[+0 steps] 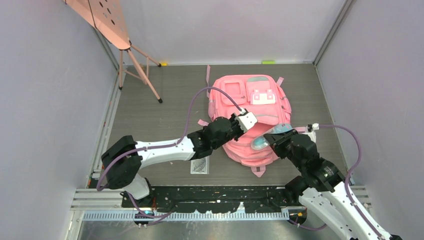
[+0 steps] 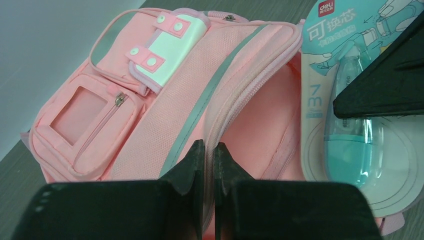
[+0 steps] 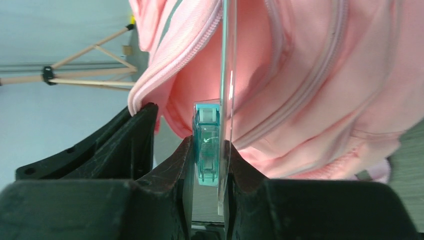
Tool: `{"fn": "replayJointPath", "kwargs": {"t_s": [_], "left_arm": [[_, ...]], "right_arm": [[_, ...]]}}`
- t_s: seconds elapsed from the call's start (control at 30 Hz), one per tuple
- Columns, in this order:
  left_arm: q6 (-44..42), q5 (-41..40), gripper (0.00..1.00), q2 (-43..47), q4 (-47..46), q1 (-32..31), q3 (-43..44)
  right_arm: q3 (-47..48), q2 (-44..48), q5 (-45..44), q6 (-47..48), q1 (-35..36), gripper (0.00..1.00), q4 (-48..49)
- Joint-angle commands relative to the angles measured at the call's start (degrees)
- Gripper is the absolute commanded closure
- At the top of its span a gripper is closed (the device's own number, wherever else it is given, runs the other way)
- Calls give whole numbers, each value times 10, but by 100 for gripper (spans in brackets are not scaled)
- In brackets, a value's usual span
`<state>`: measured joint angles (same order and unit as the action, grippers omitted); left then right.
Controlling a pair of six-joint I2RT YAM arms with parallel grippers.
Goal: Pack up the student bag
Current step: Place the stationery in the student bag.
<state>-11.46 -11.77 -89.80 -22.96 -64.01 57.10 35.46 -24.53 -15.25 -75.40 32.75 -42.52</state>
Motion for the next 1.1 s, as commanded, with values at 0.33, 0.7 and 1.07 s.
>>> {"fn": "replayJointPath", "kwargs": {"t_s": [0.33, 0.7, 1.07], "left_arm": [[49, 38, 100, 44, 4, -3, 72], [93, 69, 100, 43, 24, -3, 80], [105, 54, 100, 41, 50, -2, 84]], "right_arm": [[-112, 29, -76, -108, 0, 100, 265], [-190, -140, -168, -167, 1, 100, 460], [-151, -352, -218, -122, 3, 79, 610]]}}
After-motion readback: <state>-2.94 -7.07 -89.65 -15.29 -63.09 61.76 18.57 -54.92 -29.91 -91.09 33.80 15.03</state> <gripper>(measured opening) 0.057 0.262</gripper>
